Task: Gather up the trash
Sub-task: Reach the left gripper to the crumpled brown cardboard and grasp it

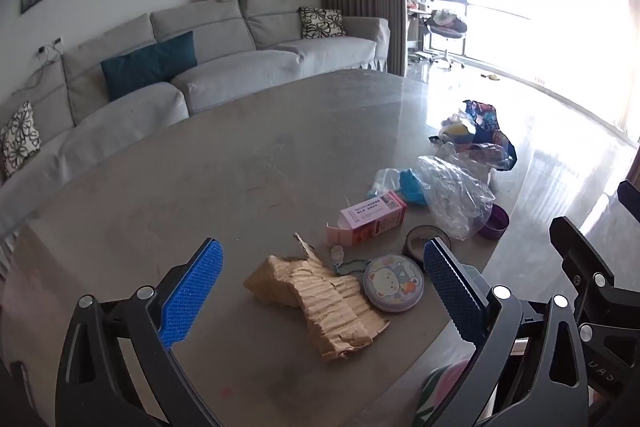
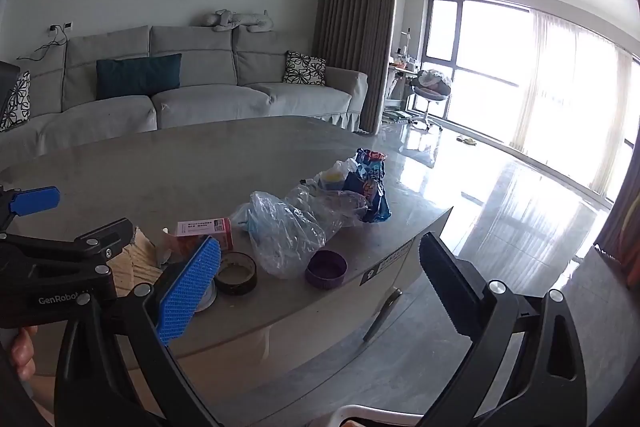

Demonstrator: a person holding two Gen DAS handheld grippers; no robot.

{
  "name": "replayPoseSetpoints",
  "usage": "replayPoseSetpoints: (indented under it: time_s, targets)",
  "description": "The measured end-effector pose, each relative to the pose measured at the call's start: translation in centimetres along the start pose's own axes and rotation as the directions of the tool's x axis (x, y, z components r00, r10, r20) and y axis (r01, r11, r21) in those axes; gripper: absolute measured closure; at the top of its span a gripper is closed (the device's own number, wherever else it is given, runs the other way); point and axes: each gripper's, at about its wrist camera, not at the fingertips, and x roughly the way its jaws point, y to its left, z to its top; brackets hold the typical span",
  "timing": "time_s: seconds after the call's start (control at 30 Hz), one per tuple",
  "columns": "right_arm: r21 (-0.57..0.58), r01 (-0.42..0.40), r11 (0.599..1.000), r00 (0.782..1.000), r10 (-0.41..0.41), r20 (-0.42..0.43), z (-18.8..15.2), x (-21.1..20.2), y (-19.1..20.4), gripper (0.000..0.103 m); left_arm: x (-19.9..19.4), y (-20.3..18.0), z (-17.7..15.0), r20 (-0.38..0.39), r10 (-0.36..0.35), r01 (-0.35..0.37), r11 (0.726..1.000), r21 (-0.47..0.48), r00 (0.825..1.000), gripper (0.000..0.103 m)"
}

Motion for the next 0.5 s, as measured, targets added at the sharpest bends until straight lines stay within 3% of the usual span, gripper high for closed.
replayPoseSetpoints:
  time_s: [0.2, 0.5]
  targets:
    - [-0.013, 0.001, 1.0, 1.0, -0.001, -0.004, 0.0, 0.7, 0.9, 0.004, 1.1, -1.3, 0.9, -0.023, 0.035, -0.034, 0.999, 0.011, 0.999, 0.003]
    - [0.003, -0.005, 1.0, 1.0, 0.005, -0.005, 0.1, 0.7, 0.9, 0.004, -0.1, -1.1, 1.1, -0.007, 0.027, -0.027, 1.0, -0.004, 1.0, 0.003]
